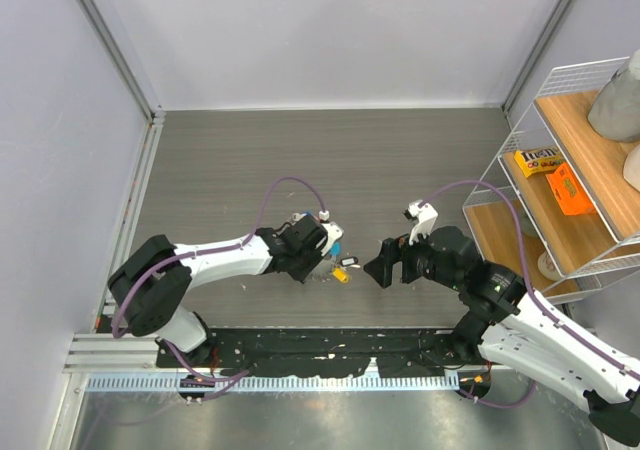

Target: Put the keys on the keyring

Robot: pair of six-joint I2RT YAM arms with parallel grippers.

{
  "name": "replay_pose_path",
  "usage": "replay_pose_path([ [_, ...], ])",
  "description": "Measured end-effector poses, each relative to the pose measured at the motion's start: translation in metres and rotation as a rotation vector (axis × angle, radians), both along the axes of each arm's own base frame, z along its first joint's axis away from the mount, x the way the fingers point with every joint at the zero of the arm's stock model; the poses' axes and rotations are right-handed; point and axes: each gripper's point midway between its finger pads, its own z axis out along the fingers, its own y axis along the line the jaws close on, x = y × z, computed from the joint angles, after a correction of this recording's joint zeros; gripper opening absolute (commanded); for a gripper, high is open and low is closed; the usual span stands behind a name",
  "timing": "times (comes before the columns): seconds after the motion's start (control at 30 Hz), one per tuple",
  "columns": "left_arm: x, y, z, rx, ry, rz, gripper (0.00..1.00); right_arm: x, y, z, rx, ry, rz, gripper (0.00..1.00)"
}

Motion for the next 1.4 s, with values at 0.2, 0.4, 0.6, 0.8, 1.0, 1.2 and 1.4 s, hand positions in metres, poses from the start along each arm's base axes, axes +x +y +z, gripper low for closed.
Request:
replay_pose_path([
  [0.2,0.000,-0.001,0.000,-0.003,0.002,-0.002,0.00,0.000,0.000,-0.001,0.001,0.000,0.000,0.95],
  [0.4,-0.002,-0.008,0.020,-0.073,-0.015,-0.015,0.00,0.000,0.002,0.000,0.007,0.001,0.005,0.95],
  [0.6,-0.010,-0.018,0.070,-0.241,-0.071,-0.056,0.00,-0.005,0.005,0.000,0.011,0.005,0.038,0.97],
  [0.8,-0.024,-0.025,0.096,-0.330,-0.084,-0.111,0.00,-0.019,0.016,0.004,0.016,0.008,0.148,0.95],
  [1.0,-0.043,-0.027,0.110,-0.378,-0.069,-0.165,0.00,-0.036,0.035,0.022,0.024,-0.015,0.292,0.80],
  [1.2,-0.062,-0.031,0.126,-0.441,-0.049,-0.209,0.00,-0.048,0.051,0.046,0.040,-0.060,0.416,0.73],
  [1.4,-0.079,-0.032,0.138,-0.494,-0.015,-0.236,0.00,-0.068,0.066,0.043,0.020,-0.063,0.530,0.68],
])
